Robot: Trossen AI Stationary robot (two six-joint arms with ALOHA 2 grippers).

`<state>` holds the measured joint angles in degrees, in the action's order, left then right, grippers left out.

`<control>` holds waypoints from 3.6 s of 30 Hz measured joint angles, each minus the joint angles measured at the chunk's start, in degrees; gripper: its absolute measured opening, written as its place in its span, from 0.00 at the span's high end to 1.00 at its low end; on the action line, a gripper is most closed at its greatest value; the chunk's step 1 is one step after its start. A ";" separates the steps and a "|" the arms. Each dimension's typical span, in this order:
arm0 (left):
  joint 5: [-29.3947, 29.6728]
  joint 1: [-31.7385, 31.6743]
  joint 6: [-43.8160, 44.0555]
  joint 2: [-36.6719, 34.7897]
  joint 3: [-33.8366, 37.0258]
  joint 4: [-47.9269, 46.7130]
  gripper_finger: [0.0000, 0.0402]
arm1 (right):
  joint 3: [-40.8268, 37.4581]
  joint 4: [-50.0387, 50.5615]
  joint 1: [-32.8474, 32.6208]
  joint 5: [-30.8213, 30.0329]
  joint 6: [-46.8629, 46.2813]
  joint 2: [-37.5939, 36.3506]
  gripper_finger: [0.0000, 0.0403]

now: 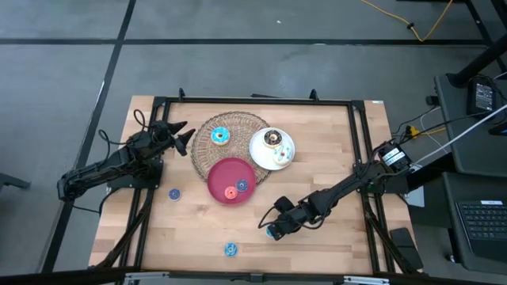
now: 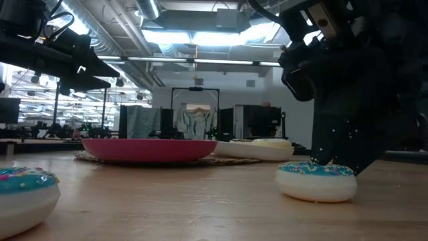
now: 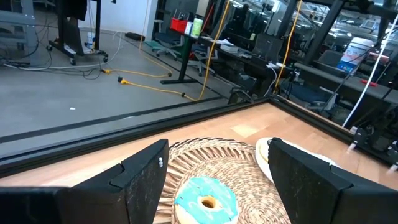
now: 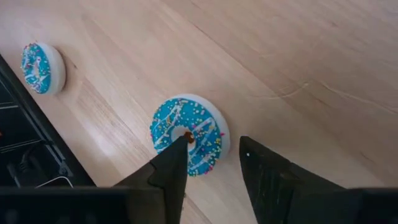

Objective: Pick & Place donuts
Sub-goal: Put the right small light blue donut on the pink plate

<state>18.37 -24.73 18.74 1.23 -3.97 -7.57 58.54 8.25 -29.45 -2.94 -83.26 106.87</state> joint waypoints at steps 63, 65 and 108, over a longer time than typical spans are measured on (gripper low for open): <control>0.00 0.00 0.00 0.00 0.00 0.00 0.34 | 25.45 29.46 22.04 9.26 50.86 0.02 0.99; 0.00 -0.01 0.00 0.00 0.00 0.00 0.34 | 26.07 29.85 23.80 9.93 52.54 0.02 0.99; 0.00 -0.01 0.00 -0.02 0.00 0.02 0.34 | 49.99 39.17 34.97 16.17 76.20 24.52 0.88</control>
<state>18.37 -24.74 18.74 1.21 -3.97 -7.56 108.53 47.42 5.52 13.23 -7.07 131.39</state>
